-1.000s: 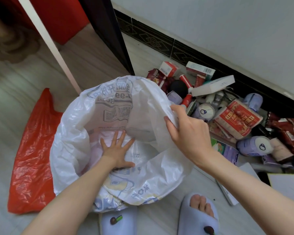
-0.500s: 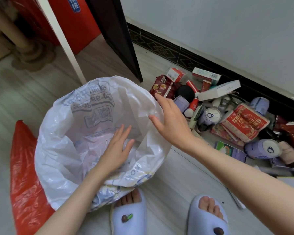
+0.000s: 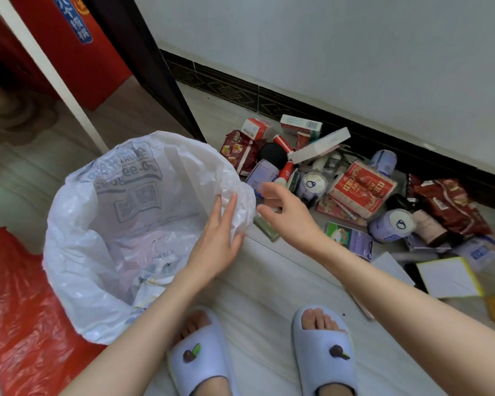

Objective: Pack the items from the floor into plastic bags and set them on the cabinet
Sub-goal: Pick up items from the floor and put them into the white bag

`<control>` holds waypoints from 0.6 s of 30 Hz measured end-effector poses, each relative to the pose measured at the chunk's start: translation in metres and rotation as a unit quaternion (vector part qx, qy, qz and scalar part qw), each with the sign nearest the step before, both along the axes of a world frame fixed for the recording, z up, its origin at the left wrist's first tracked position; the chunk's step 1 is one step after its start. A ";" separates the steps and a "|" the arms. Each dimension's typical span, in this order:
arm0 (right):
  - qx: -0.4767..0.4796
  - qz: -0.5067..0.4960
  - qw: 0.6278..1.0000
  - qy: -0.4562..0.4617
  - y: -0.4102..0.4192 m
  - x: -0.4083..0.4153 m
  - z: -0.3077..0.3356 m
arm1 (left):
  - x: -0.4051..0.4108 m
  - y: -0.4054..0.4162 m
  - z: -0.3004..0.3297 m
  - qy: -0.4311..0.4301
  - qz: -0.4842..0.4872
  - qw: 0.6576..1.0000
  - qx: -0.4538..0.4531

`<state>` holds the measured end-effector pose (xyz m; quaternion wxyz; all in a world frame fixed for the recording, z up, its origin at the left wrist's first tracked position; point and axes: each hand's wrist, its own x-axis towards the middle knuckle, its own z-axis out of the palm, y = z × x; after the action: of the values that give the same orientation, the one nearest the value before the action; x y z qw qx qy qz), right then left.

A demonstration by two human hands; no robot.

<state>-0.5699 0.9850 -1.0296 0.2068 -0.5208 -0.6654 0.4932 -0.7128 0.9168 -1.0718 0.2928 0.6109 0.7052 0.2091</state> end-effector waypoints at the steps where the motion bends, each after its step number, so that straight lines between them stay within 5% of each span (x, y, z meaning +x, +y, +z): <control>1: 0.026 0.012 0.999 -0.033 -0.003 0.013 -0.001 | 0.004 0.004 0.002 0.029 0.005 1.000 -0.003; 5: 0.065 -0.003 0.989 -0.135 -0.020 0.082 -0.022 | 0.028 -0.002 0.009 0.147 0.010 0.988 0.034; 10: 0.031 -0.126 0.973 -0.190 -0.041 0.144 -0.062 | 0.073 -0.014 0.003 0.220 -0.159 0.950 0.150; 18: 0.055 -0.002 0.939 -0.340 -0.012 0.188 -0.112 | 0.090 0.024 -0.086 0.280 -0.253 0.925 -0.037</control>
<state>-0.3820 0.9725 -1.1416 -0.0025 -0.6463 -0.7212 0.2491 -0.6223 0.9407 -1.1578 0.1486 0.7916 0.5876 -0.0781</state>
